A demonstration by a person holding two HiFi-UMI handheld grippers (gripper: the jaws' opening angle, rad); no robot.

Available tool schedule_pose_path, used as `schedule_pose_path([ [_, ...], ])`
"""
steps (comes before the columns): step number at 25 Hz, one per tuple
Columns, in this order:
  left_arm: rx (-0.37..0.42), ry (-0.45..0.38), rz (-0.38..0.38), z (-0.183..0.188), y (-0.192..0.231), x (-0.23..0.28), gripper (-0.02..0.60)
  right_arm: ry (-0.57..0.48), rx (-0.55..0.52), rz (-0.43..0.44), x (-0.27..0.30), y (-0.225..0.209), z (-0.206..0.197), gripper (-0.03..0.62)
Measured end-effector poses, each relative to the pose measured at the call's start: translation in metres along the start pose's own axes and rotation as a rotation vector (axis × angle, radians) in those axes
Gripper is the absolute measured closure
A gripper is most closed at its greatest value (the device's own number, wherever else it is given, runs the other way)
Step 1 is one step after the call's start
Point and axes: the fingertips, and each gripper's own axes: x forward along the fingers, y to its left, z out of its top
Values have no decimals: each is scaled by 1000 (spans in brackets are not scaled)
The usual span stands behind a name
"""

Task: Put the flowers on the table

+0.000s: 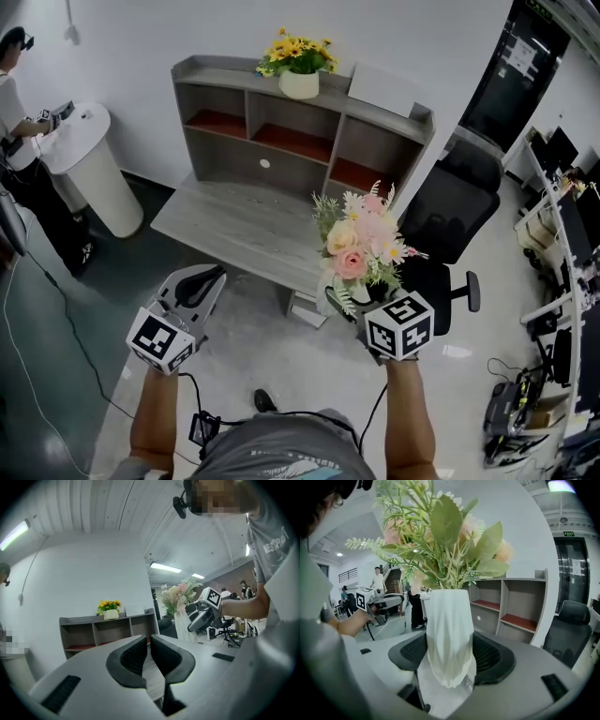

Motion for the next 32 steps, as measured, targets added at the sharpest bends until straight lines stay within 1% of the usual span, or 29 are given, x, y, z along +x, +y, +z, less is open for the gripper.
schedule_pose_path([
  [8,-11,-23,-9,-3,25,4,544,-16,22,-12,21,0,13,278],
  [13,-21,0,3,-18,37,9,543,-6,23,5,42,-7,16,278],
  [17,-31,10,44,-24,56,11,543,-4,21,27,64,-19,24,278],
  [22,-30,40,95,-29,86,18,544,2,8,77,100,-31,44,278],
  [32,-23,45,172,-33,105,46,543,1,-39,152,139,-60,62,278],
])
